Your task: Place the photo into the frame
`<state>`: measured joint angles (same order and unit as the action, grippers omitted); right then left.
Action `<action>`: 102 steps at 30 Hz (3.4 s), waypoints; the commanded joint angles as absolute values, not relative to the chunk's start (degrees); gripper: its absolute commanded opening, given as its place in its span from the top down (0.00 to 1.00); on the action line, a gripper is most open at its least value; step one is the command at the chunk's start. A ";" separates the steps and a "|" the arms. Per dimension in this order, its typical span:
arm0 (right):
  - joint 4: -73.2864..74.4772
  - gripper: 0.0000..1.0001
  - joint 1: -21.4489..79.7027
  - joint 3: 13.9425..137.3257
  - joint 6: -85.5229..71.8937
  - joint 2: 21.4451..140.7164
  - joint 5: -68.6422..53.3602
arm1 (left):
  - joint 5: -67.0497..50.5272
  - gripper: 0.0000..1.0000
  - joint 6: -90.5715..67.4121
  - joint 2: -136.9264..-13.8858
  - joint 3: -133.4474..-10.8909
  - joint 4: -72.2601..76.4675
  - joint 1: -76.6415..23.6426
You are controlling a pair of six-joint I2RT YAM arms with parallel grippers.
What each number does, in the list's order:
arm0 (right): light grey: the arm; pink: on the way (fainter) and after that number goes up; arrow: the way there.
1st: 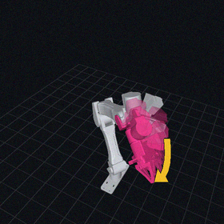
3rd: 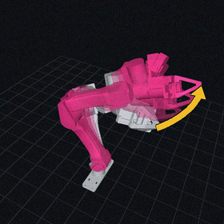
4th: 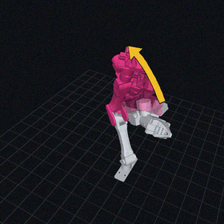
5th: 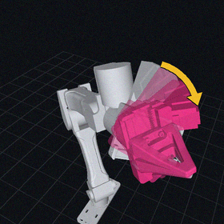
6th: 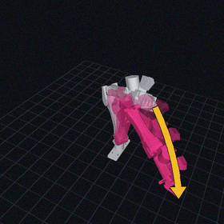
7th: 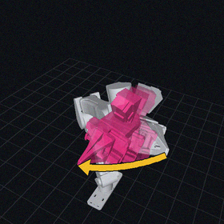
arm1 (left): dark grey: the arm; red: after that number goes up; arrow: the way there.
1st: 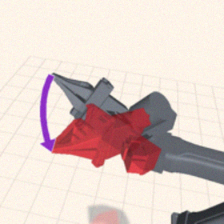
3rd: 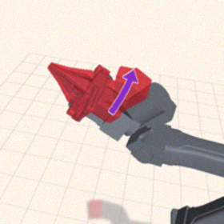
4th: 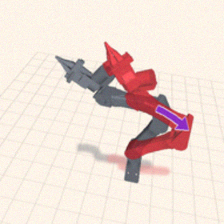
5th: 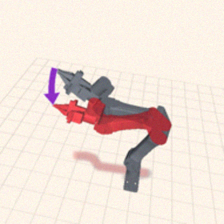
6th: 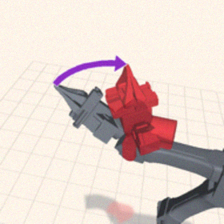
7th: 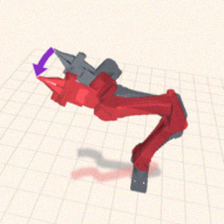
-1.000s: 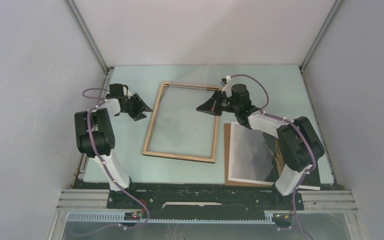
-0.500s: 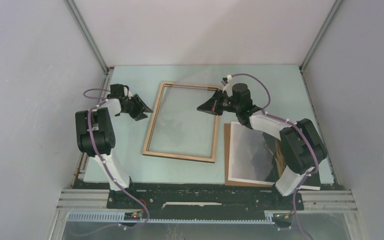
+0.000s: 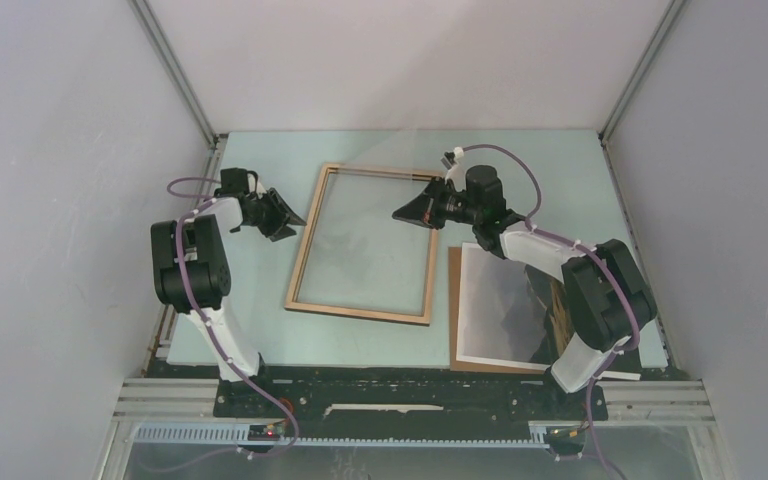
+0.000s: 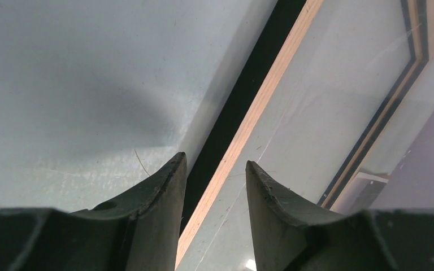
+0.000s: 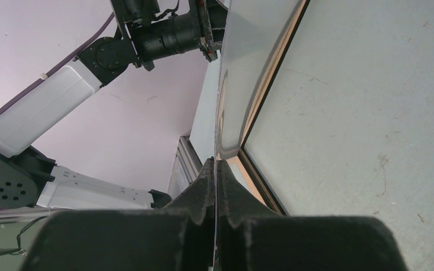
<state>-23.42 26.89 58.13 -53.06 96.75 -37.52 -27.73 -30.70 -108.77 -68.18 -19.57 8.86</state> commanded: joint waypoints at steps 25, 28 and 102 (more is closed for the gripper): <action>-27.82 1.00 27.20 60.69 -52.82 100.78 -38.49 | -29.87 0.54 -31.52 -108.79 -66.53 -18.19 8.31; -26.57 1.00 27.01 60.73 -52.03 101.05 -38.22 | -29.94 0.54 -31.52 -108.74 -66.48 -18.19 8.16; -41.56 1.00 22.84 58.01 -63.14 117.83 -43.97 | -32.60 0.63 -31.49 -109.62 -66.71 -17.49 6.59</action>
